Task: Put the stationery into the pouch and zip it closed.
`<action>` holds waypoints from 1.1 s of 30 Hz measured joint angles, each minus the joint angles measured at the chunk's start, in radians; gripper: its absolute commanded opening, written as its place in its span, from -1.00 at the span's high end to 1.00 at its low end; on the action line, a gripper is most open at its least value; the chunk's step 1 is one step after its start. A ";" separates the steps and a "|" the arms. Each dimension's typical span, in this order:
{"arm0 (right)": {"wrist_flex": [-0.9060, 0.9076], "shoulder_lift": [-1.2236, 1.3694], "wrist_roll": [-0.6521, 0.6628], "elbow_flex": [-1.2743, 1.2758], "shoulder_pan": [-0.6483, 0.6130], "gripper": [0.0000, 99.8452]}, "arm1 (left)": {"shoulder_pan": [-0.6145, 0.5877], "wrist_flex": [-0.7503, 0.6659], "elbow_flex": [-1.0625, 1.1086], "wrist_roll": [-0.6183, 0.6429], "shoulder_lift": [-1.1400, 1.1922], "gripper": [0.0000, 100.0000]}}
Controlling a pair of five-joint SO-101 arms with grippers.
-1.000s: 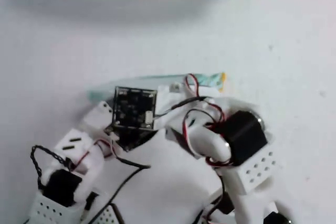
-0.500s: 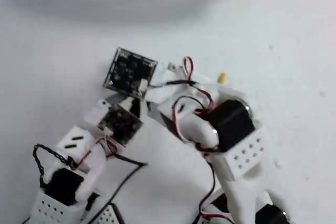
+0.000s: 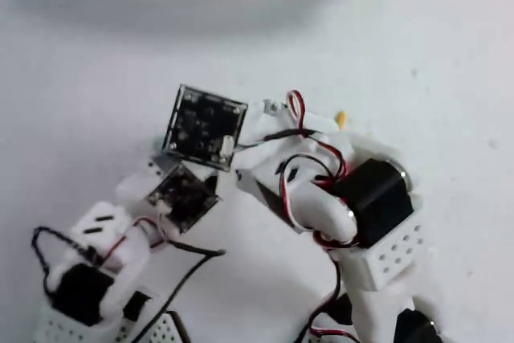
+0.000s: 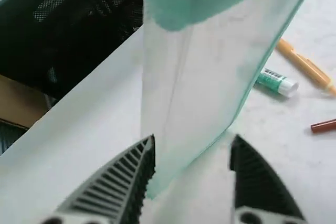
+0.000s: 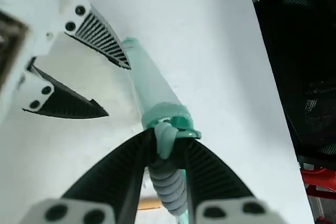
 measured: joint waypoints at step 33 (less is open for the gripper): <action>0.005 -0.160 0.169 0.175 -0.117 0.96 | 0.143 -0.147 0.055 -0.094 -0.003 0.77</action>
